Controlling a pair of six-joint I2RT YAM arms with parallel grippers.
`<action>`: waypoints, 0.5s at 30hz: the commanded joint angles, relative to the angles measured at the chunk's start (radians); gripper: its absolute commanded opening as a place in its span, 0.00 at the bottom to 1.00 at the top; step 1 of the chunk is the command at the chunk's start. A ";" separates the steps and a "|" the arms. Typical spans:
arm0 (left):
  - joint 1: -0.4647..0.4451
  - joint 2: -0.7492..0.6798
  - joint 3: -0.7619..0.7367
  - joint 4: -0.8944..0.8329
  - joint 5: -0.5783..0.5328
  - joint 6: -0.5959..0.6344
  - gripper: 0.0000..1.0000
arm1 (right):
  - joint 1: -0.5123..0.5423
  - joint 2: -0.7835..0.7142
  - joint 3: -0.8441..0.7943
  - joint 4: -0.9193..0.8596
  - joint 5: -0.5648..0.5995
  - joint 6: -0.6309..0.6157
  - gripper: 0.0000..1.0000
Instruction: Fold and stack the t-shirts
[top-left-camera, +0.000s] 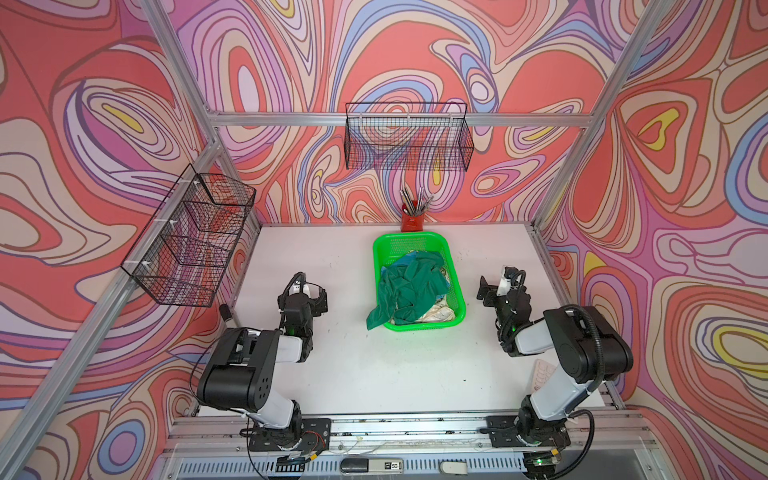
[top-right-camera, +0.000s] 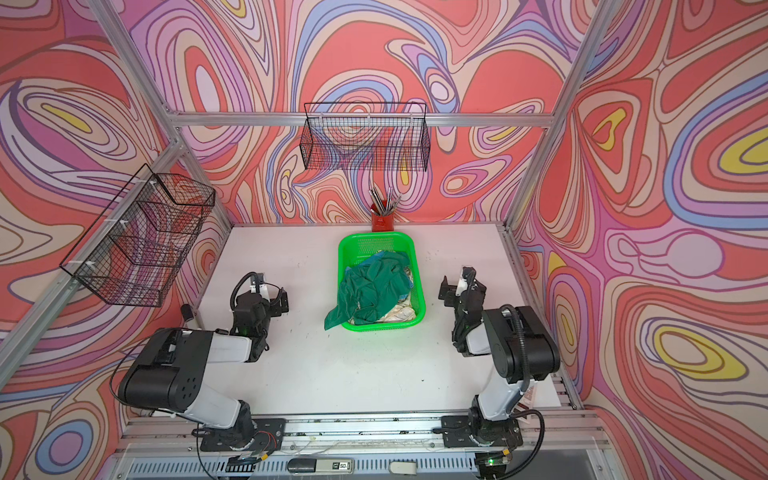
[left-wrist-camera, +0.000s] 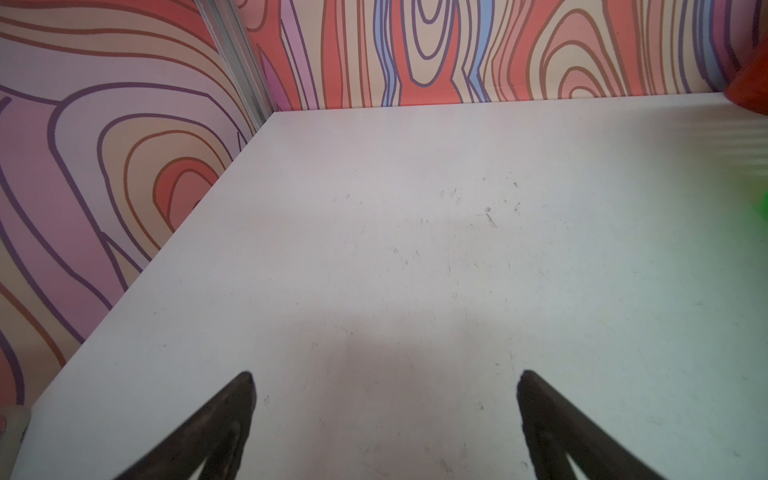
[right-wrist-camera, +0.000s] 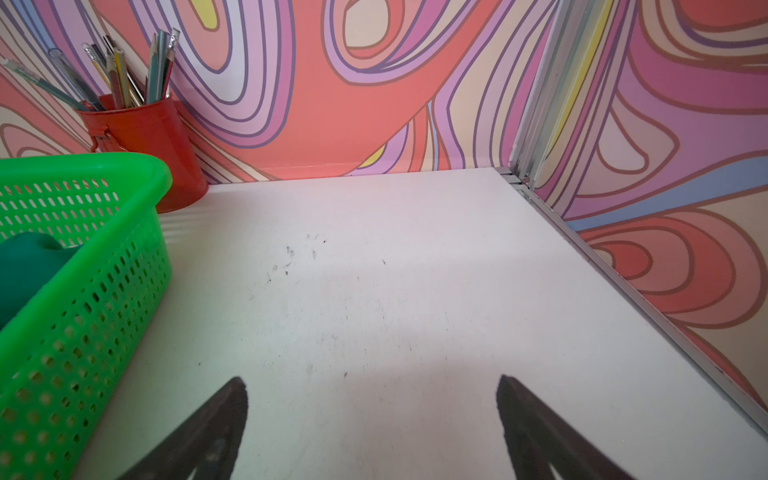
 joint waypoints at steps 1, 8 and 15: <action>-0.001 0.006 0.008 0.014 -0.008 0.001 1.00 | -0.005 0.002 0.011 0.002 0.007 -0.005 0.98; -0.001 0.007 0.008 0.014 -0.009 0.001 1.00 | -0.005 0.002 0.009 0.002 0.006 -0.005 0.98; -0.001 0.006 0.008 0.013 -0.009 0.000 1.00 | -0.005 0.002 0.008 0.002 0.004 -0.008 0.98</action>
